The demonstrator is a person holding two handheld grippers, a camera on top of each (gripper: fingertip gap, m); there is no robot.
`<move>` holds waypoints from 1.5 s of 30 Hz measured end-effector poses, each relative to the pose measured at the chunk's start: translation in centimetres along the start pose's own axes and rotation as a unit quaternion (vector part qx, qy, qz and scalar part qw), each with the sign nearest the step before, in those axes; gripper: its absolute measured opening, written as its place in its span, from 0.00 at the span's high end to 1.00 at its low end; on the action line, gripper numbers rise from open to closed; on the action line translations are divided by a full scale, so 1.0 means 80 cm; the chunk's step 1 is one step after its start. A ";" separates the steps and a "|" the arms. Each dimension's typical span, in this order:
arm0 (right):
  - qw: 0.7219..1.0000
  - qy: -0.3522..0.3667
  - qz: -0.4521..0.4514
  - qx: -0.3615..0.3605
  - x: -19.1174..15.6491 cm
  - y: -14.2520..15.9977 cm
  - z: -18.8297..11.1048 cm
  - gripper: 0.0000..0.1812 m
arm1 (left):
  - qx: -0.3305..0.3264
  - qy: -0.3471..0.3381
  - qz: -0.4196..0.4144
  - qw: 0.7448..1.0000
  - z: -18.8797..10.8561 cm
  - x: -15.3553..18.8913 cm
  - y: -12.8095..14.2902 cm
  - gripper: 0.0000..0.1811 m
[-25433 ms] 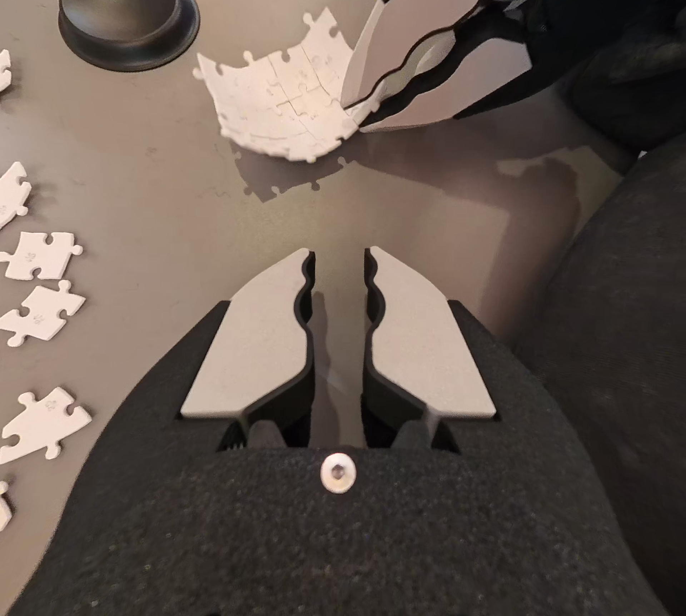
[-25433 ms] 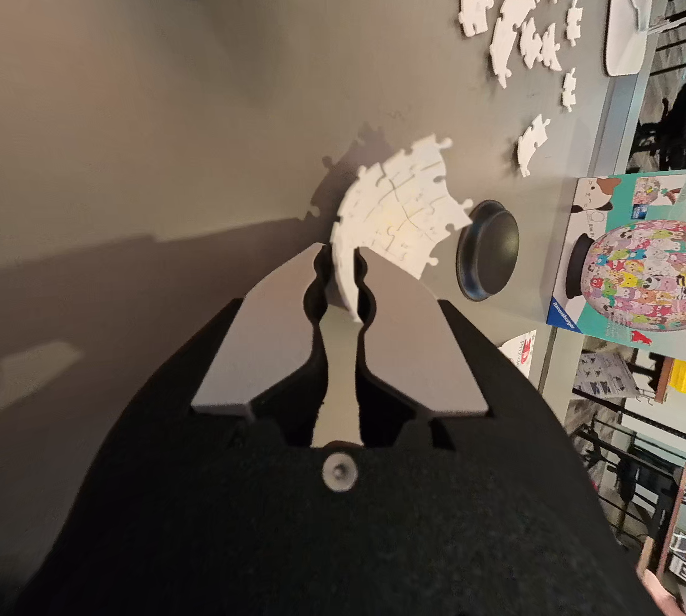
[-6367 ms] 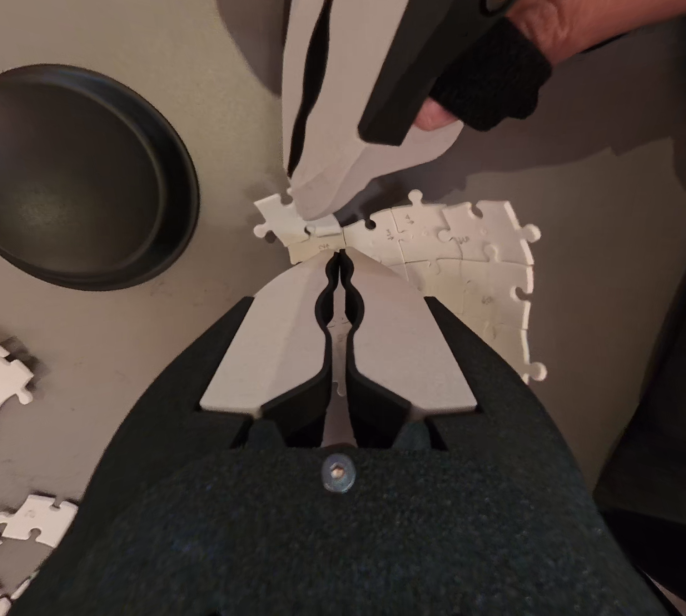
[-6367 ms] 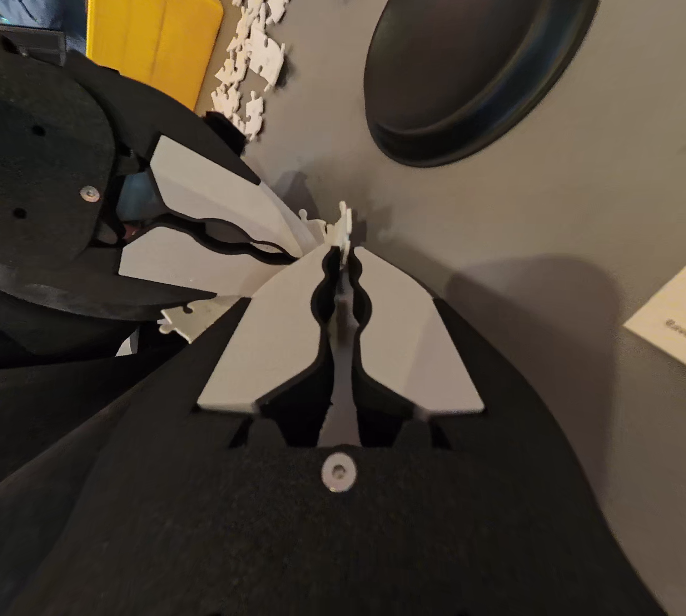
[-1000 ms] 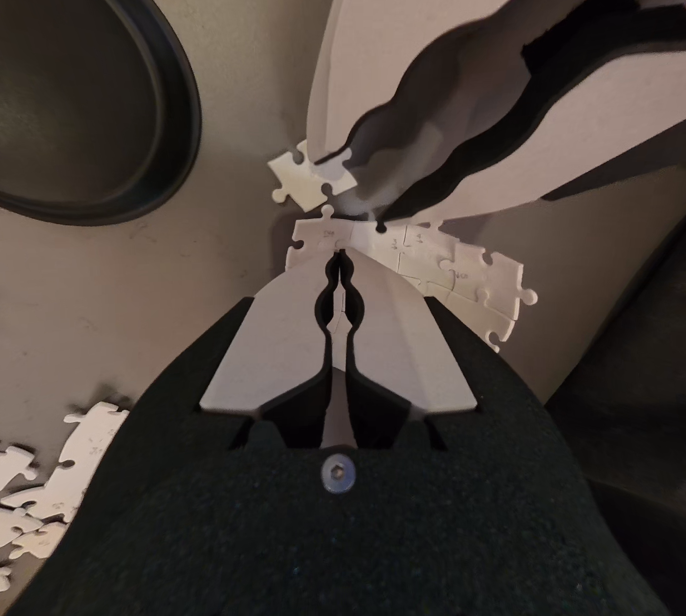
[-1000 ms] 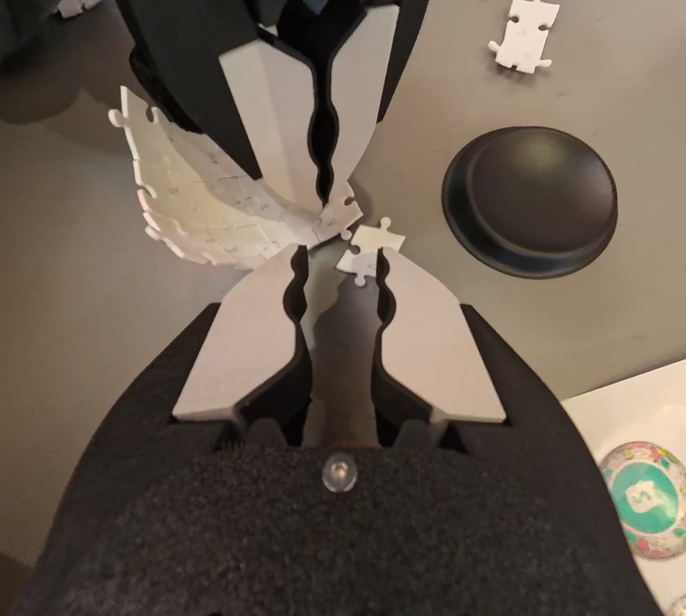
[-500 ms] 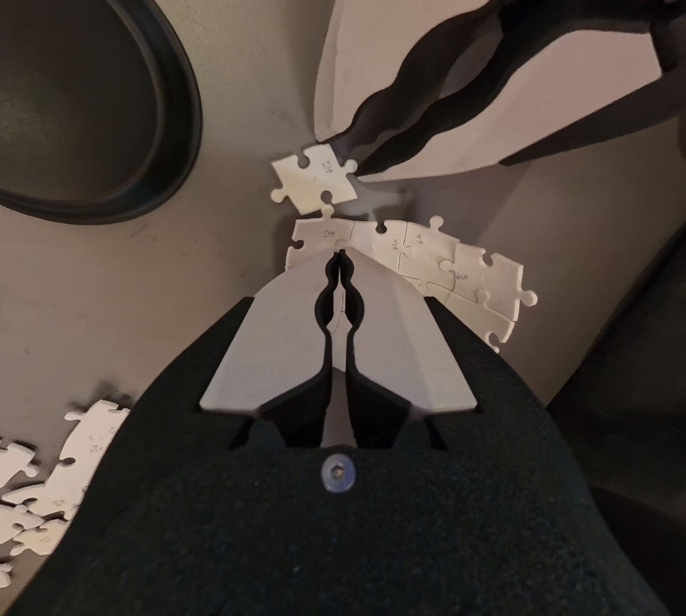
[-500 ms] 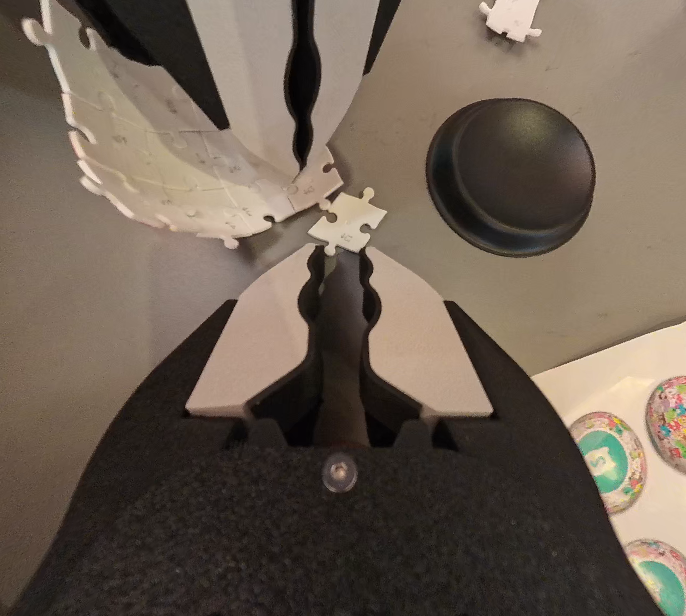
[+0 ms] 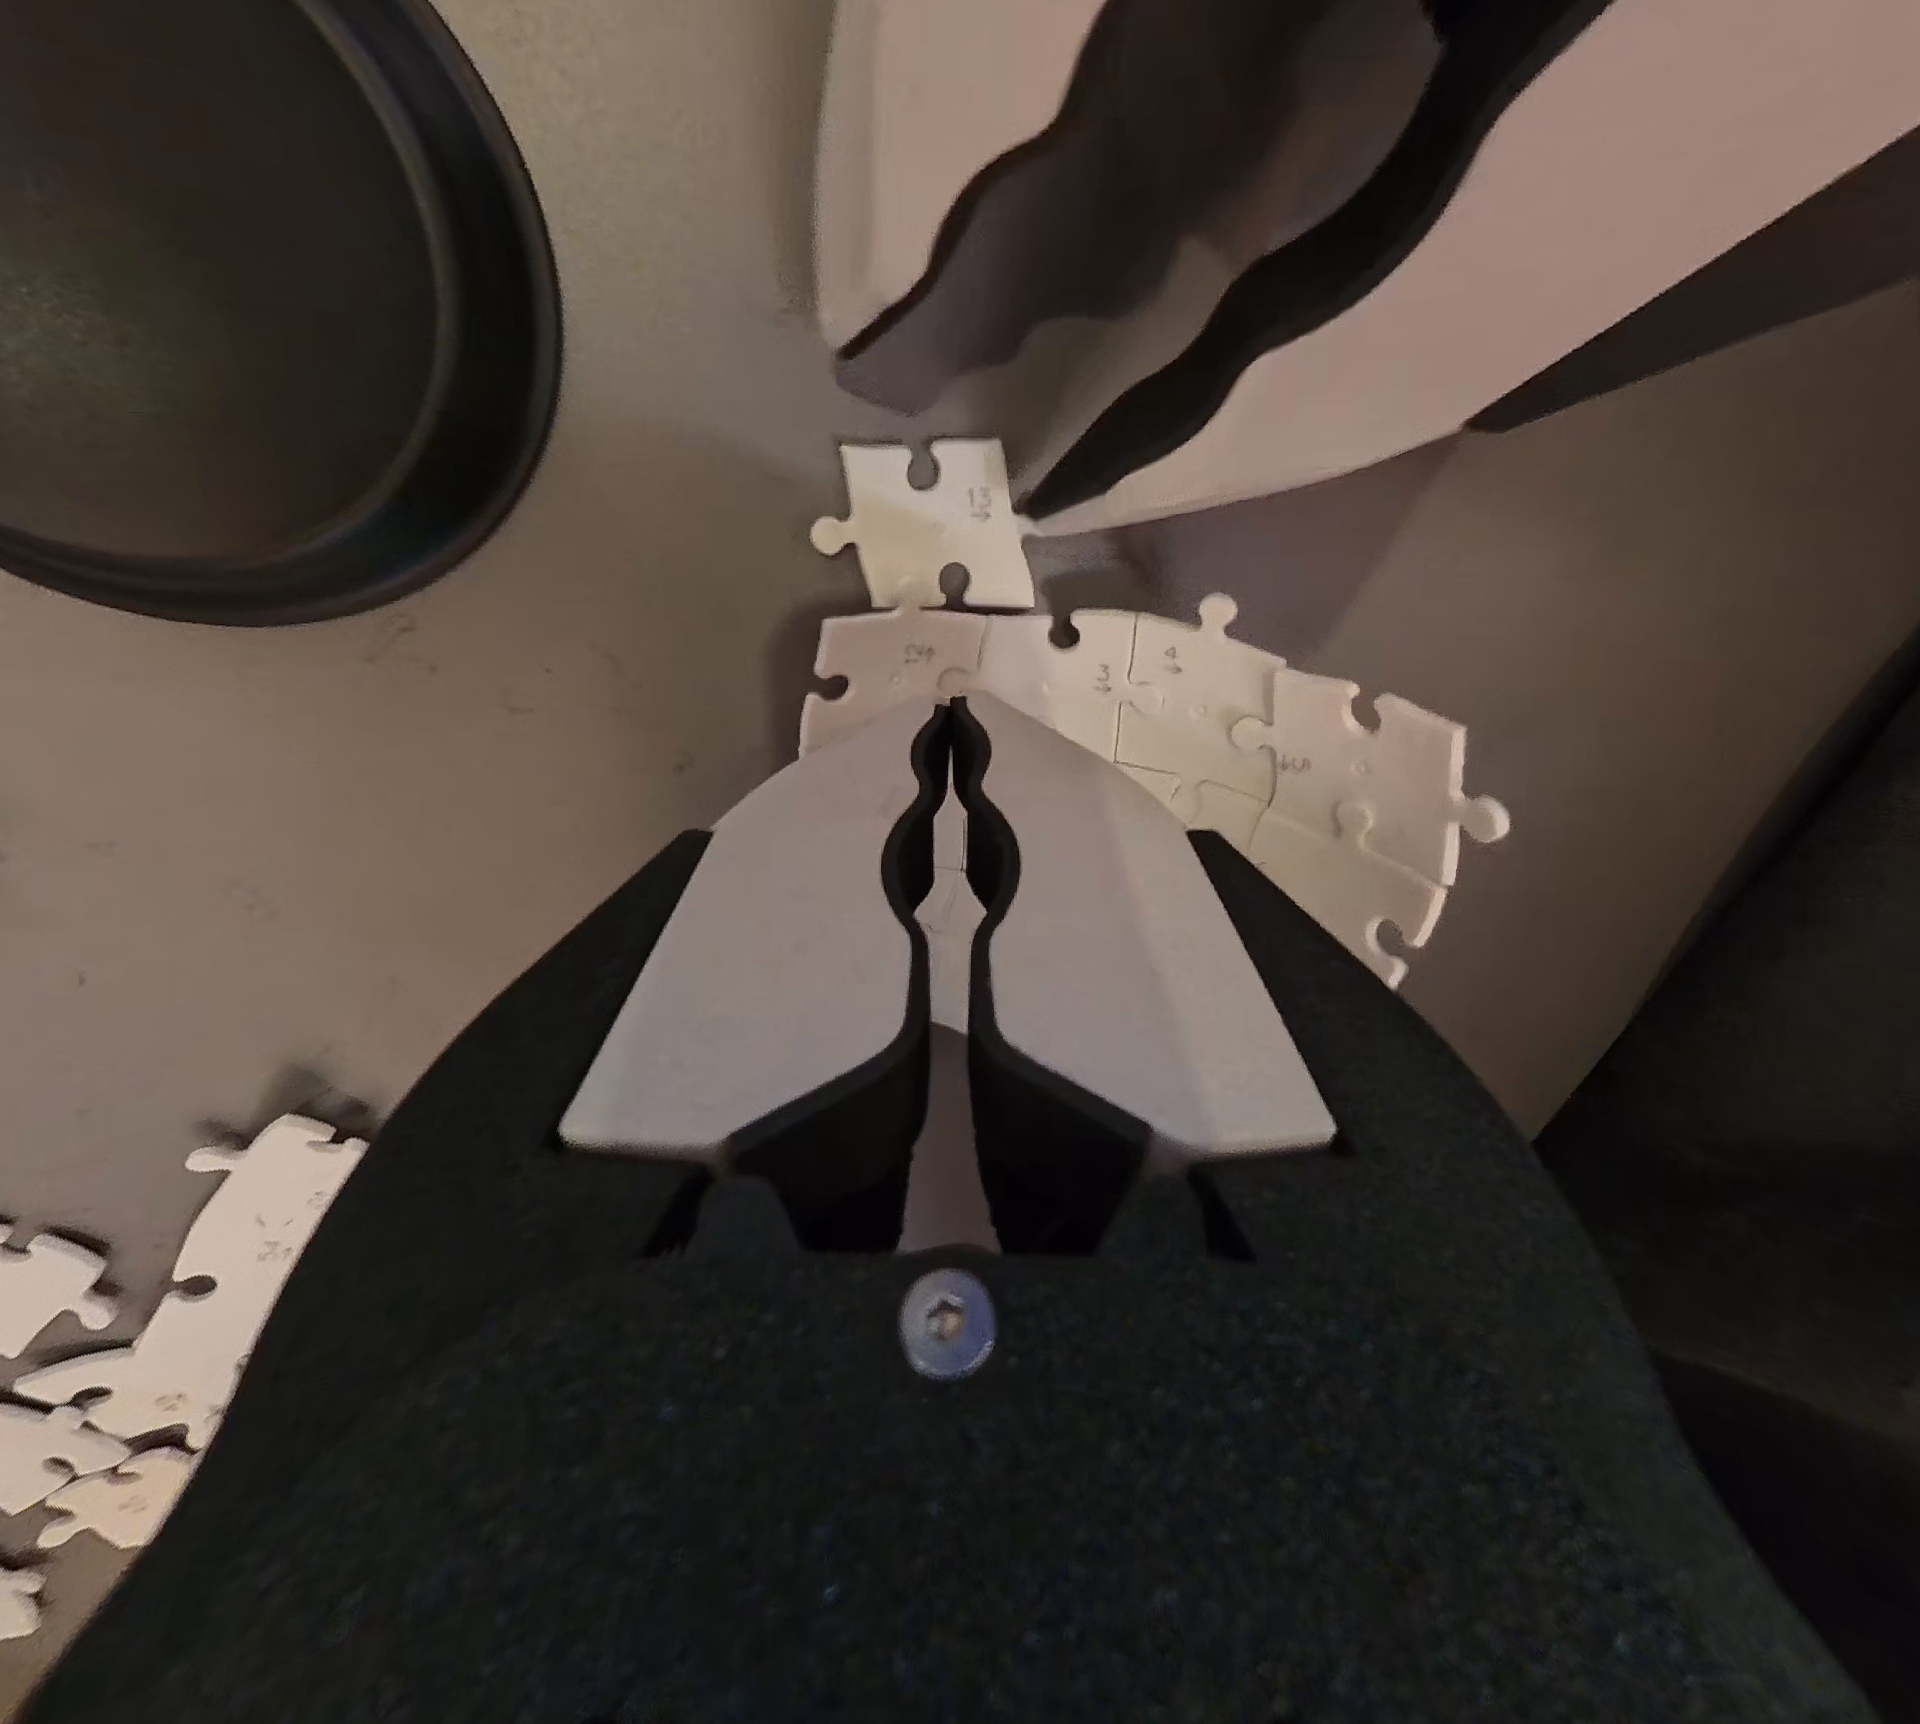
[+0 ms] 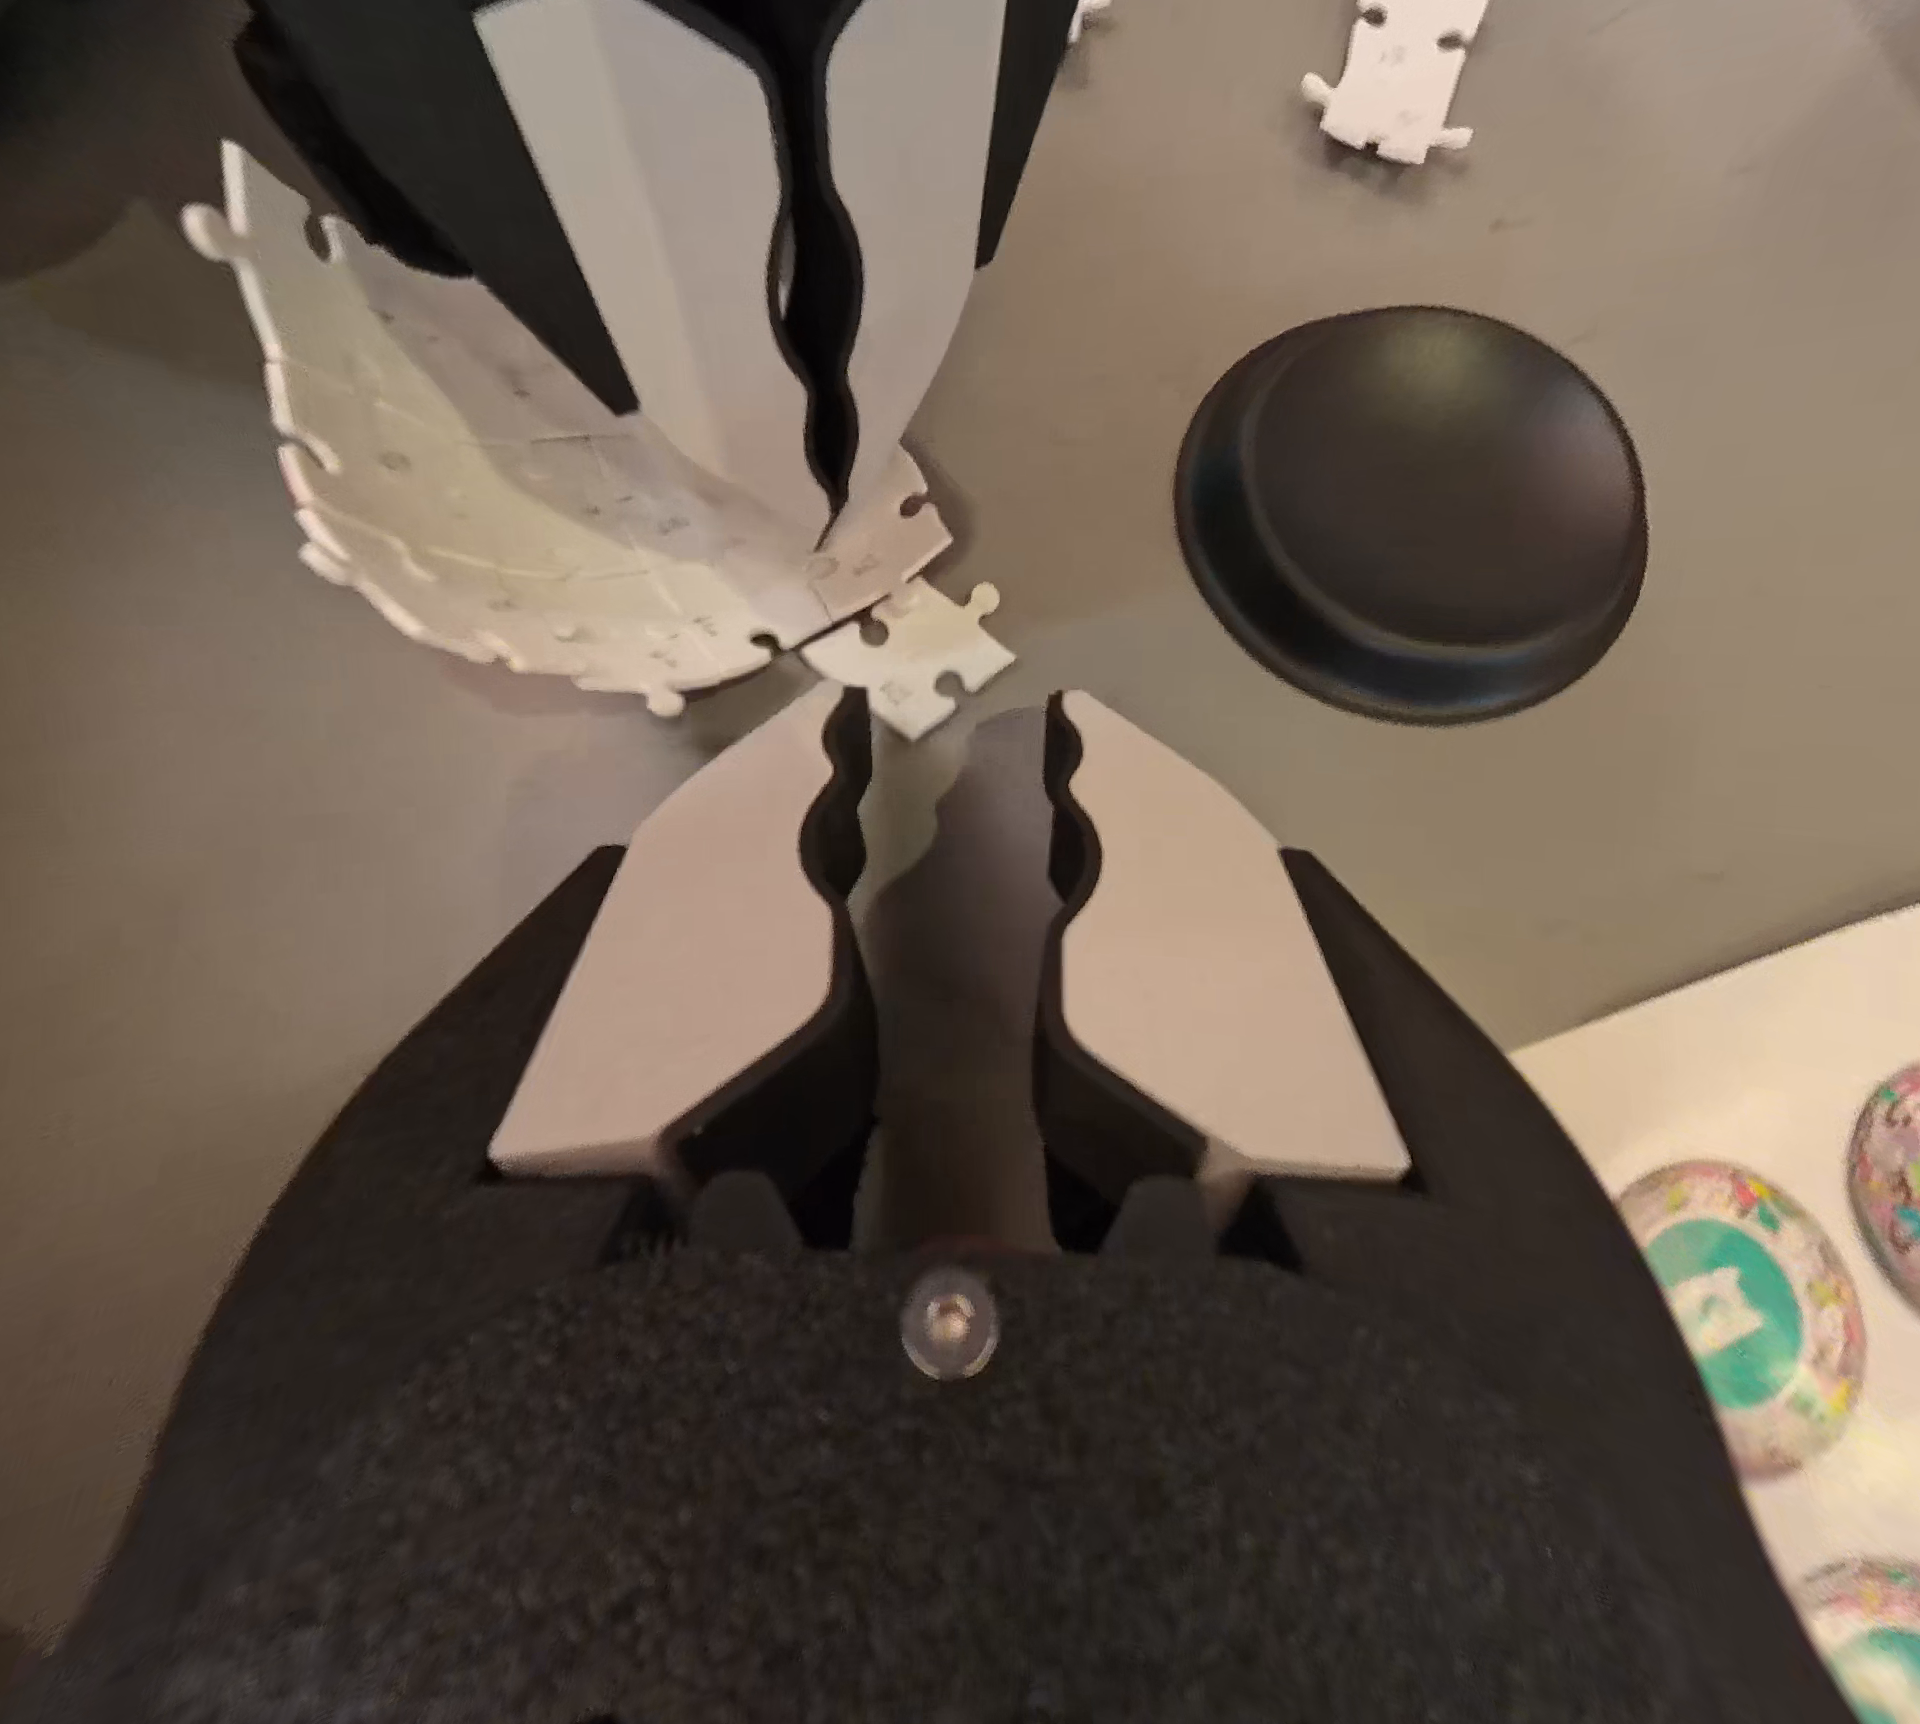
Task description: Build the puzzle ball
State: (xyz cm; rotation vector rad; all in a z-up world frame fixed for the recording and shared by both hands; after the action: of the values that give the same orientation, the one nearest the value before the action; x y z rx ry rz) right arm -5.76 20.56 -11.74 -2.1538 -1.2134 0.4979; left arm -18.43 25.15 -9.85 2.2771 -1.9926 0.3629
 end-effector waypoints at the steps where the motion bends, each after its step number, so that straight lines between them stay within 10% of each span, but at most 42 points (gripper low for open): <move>1: 1.000 0.001 -0.014 -0.002 0.002 -0.002 0.003 0.82 | -0.002 -0.001 0.001 1.000 0.000 0.000 0.000 1.00; 24: 0.997 0.068 -0.041 -0.011 -0.031 0.014 -0.024 0.78 | -0.031 0.003 0.099 0.995 0.000 0.005 0.008 1.00; 45: 0.999 -0.029 0.028 -0.007 -0.041 0.018 -0.014 0.87 | -0.035 0.013 0.089 0.995 -0.001 0.001 0.015 1.00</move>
State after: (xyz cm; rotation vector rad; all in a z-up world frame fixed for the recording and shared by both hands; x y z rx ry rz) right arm -5.91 16.81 -11.79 -2.2045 -1.1938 0.5804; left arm -19.63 24.96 -9.84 2.0494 -2.1663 0.3274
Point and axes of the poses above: each gripper's, where its closed fingertips meet, z out along the fingers, y out of its underside, x = y × z across the jaws, the point moved 10 cm from there along -z, back along the fingers, and after that the axes turned 5 degrees about -x, right-handed, at the moved point
